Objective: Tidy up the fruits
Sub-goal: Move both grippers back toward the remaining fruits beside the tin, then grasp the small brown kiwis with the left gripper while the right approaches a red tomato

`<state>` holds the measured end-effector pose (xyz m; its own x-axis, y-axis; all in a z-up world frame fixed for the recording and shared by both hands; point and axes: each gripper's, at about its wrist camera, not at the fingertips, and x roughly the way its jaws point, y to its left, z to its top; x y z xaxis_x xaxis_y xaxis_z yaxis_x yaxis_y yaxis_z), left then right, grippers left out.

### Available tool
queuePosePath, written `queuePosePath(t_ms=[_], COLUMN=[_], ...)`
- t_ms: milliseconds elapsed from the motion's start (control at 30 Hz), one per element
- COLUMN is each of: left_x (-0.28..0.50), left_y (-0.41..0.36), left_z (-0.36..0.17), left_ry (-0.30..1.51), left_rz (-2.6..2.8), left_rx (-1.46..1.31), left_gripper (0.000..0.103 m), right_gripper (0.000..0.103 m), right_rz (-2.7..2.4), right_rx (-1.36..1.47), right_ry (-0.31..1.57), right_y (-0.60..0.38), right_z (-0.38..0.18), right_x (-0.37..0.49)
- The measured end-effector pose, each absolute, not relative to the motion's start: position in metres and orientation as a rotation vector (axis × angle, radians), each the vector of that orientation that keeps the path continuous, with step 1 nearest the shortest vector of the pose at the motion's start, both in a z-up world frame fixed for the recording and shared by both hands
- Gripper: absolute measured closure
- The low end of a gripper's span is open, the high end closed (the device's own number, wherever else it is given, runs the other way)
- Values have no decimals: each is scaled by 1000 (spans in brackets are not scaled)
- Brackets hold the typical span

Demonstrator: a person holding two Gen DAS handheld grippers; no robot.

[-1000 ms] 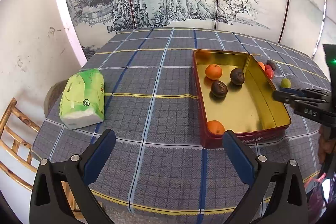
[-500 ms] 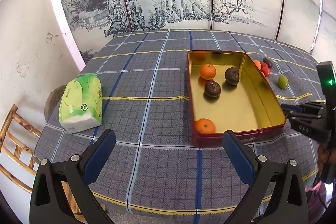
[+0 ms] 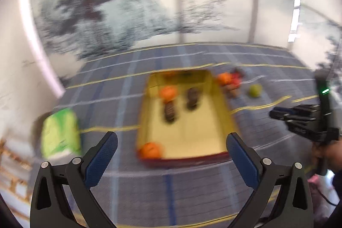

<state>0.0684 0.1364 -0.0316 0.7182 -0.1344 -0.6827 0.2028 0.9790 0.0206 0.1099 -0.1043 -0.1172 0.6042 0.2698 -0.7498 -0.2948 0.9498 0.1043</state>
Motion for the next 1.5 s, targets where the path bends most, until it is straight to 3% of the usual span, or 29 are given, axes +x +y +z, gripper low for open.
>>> queuePosePath(t_ms=[233, 433, 500, 667, 900, 1133, 1333, 1400, 1500], left_x=[136, 216, 244, 294, 315, 317, 293, 288, 279], left_y=[70, 1, -22, -33, -39, -47, -55, -51, -35], left_z=[-11, -28, -44, -94, -132, -142, -146, -142, -131], left_ry=[859, 994, 1053, 1250, 1317, 1271, 1188, 1166, 1154], left_rz=[-510, -592, -590, -520, -462, -422, -381, -371, -402], left_rx=[-23, -4, 60, 58, 84, 157, 243, 216, 75], left_gripper=[2, 3, 9, 40, 43, 46, 60, 78, 78], right_gripper=[86, 86, 86, 86, 86, 86, 85, 85, 86], right_rz=[120, 112, 130, 171, 219, 241, 248, 247, 248], right_rx=[37, 129, 156, 238, 266, 293, 312, 312, 315], right_ry=[875, 873, 868, 870, 870, 871, 871, 871, 871], right_y=[-210, -244, -249, -258, -259, -261, -264, -263, -264], right_z=[-134, -153, -155, -159, -158, -160, -160, -159, -160], right_x=[109, 111, 113, 115, 113, 114, 114, 114, 114])
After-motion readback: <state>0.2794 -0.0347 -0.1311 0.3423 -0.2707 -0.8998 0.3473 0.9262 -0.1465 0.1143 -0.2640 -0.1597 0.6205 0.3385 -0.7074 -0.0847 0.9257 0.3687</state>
